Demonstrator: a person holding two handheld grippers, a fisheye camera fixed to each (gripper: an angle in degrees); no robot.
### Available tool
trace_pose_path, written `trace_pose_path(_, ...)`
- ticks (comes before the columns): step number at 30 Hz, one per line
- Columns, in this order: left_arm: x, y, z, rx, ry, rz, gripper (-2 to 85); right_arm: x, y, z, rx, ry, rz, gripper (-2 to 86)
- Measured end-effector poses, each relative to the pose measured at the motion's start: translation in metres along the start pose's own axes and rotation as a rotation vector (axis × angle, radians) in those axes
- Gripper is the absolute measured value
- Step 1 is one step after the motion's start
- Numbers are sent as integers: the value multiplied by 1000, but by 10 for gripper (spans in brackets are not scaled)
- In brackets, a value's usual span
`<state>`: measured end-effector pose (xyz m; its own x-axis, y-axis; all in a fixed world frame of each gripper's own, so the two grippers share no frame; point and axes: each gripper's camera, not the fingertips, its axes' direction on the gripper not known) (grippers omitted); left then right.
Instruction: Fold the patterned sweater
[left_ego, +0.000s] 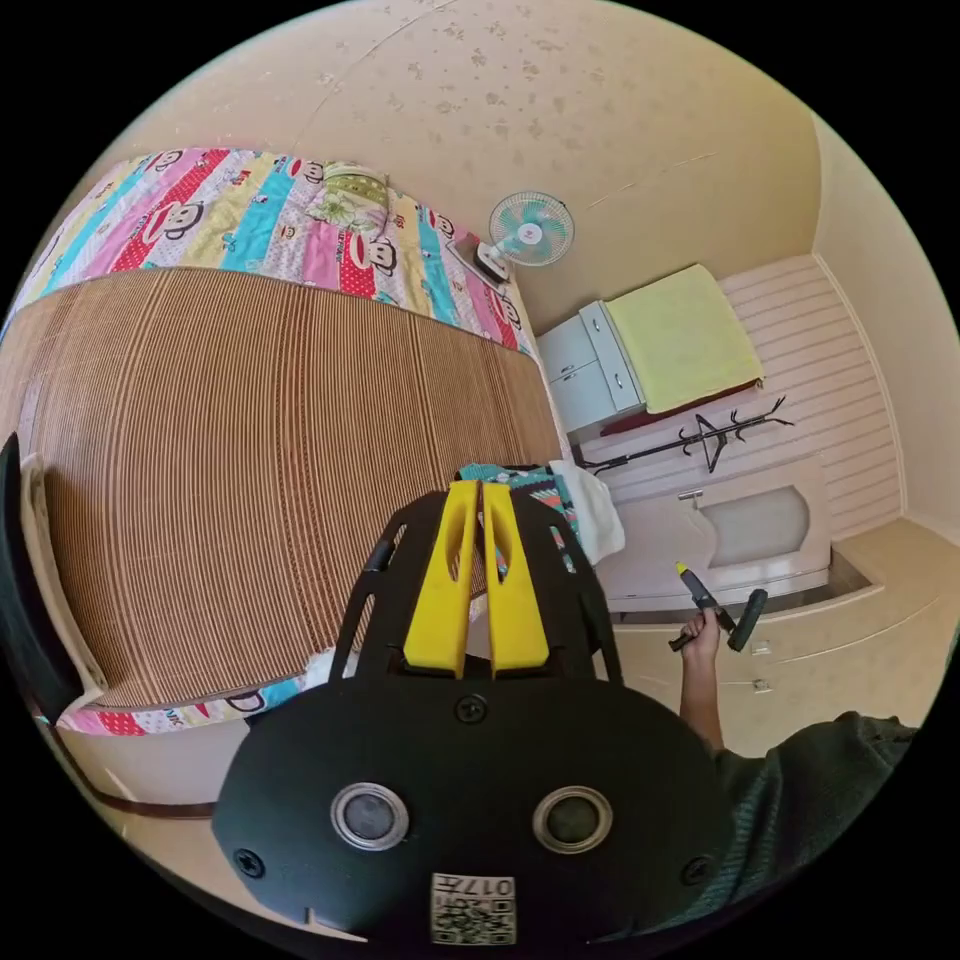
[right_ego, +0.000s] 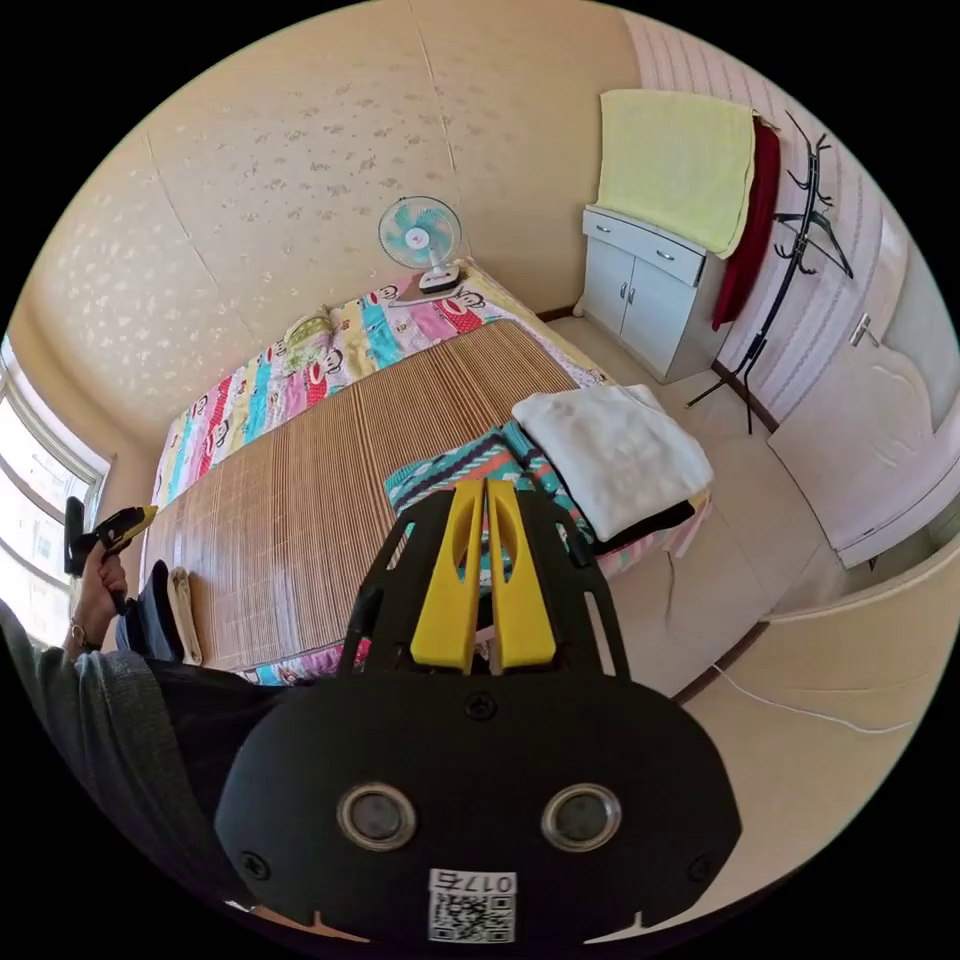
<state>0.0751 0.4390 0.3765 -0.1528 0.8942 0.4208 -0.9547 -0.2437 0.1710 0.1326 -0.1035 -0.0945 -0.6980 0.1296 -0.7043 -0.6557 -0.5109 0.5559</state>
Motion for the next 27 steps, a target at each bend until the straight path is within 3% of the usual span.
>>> trace_pose_path(8,38,15,78,15,54,40,-10,87,-86,90,-257,-222,-32,83)
trace_pose_path(14,37,26,93,-13,-102,100,-8,112,-139,179,-450,-330,-97,109)
trace_pose_path(19,11,24,98,-42,-134,113,5,132,-147,236,-615,-322,-82,101)
trace_pose_path(22,-12,11,114,-112,-43,92,39,146,-151,221,-581,-335,-94,59)
trace_pose_path(27,-50,-32,171,-310,76,61,121,145,-145,166,-505,-769,-297,33)
